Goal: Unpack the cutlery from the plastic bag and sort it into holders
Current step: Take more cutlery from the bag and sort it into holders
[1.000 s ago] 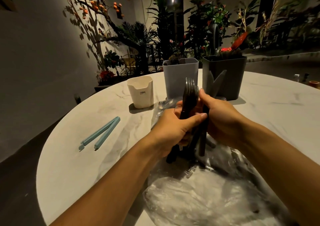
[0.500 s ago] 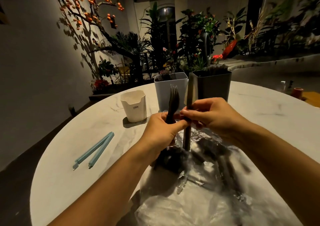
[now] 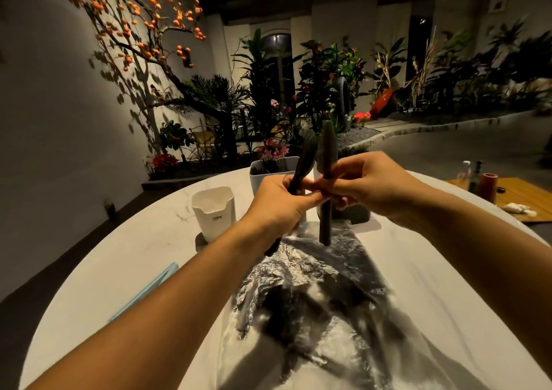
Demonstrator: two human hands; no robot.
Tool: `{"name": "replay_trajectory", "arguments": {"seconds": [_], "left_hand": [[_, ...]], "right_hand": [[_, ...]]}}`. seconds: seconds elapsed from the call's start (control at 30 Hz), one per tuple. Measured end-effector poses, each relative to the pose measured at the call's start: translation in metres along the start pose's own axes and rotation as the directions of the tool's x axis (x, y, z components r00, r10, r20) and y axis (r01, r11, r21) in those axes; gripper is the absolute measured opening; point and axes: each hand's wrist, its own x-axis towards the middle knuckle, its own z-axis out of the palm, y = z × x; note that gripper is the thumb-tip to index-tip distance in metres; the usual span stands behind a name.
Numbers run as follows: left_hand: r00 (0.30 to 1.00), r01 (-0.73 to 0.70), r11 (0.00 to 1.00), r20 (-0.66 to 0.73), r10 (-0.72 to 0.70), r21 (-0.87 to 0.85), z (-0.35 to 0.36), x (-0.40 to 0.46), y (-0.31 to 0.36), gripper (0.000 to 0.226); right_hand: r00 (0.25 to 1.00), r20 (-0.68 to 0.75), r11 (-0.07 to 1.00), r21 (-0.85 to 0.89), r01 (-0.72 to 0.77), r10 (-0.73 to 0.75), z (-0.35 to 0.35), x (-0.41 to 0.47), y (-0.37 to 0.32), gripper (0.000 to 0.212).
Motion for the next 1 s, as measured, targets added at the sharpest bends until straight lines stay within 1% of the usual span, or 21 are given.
{"name": "replay_trajectory", "arguments": {"seconds": [0.17, 0.23, 0.33, 0.43, 0.57, 0.63, 0.77, 0.87, 1.0], "left_hand": [[0.998, -0.050, 0.997, 0.050, 0.048, 0.057, 0.013, 0.027, 0.018, 0.002], [0.997, -0.051, 0.995, 0.058, 0.046, 0.086, 0.018, 0.039, 0.023, 0.004], [0.997, -0.056, 0.989, 0.058, 0.048, 0.139, 0.024, 0.057, 0.029, 0.009], [0.997, -0.067, 0.989, 0.056, 0.060, 0.129, 0.029, 0.078, 0.034, 0.008], [0.992, -0.111, 0.982, 0.074, 0.101, 0.155, 0.031, 0.105, 0.042, 0.011], [0.989, -0.137, 0.979, 0.081, 0.126, 0.149, 0.032, 0.117, 0.045, 0.008], [0.980, -0.197, 0.971, 0.047, 0.192, 0.137, 0.037, 0.143, 0.050, 0.010], [0.970, -0.240, 0.959, -0.003, 0.243, 0.147, 0.039, 0.166, 0.044, 0.003], [0.973, -0.224, 0.960, -0.016, 0.230, 0.168, 0.039, 0.186, 0.029, 0.005]], "right_hand": [[1.000, 0.012, 1.000, -0.012, -0.021, 0.022, -0.028, 0.018, -0.005, 0.013], [1.000, -0.012, 1.000, -0.020, -0.004, 0.003, -0.039, 0.025, -0.006, 0.008], [0.999, -0.041, 0.996, -0.083, 0.027, -0.031, -0.051, 0.038, -0.006, 0.009], [0.997, -0.063, 0.994, -0.104, 0.041, -0.048, -0.063, 0.055, -0.007, 0.011], [0.995, -0.061, 0.981, -0.179, 0.070, -0.082, -0.076, 0.079, -0.010, 0.014], [0.991, -0.072, 0.973, -0.212, 0.093, -0.111, -0.082, 0.091, -0.010, 0.014], [0.981, -0.132, 0.965, -0.236, 0.111, -0.145, -0.096, 0.118, -0.006, 0.020], [0.972, -0.156, 0.964, -0.229, 0.139, -0.177, -0.100, 0.136, 0.001, 0.021], [0.971, -0.138, 0.949, -0.279, 0.150, -0.195, -0.098, 0.155, 0.016, 0.020]]}}
